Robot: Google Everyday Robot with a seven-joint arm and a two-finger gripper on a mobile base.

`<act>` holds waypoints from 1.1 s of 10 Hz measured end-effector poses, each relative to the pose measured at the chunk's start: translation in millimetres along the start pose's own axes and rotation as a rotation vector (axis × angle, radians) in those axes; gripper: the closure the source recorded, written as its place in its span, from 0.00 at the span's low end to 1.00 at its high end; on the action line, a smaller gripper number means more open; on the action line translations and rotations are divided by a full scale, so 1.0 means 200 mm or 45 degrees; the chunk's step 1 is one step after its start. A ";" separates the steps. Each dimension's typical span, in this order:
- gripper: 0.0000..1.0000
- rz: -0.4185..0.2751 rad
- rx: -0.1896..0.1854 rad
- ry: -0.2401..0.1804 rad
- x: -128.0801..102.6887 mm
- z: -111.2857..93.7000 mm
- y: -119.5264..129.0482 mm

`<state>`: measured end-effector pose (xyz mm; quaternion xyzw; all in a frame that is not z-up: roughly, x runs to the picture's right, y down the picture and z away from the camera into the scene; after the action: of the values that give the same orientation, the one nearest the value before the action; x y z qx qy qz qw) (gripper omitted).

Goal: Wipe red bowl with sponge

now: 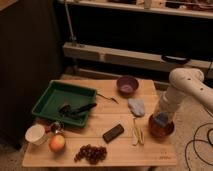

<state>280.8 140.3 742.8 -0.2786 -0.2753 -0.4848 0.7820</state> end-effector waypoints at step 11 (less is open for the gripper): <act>1.00 -0.091 0.031 0.002 -0.10 0.27 -0.16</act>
<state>236.0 178.7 771.9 -0.2587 -0.2904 -0.5092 0.7678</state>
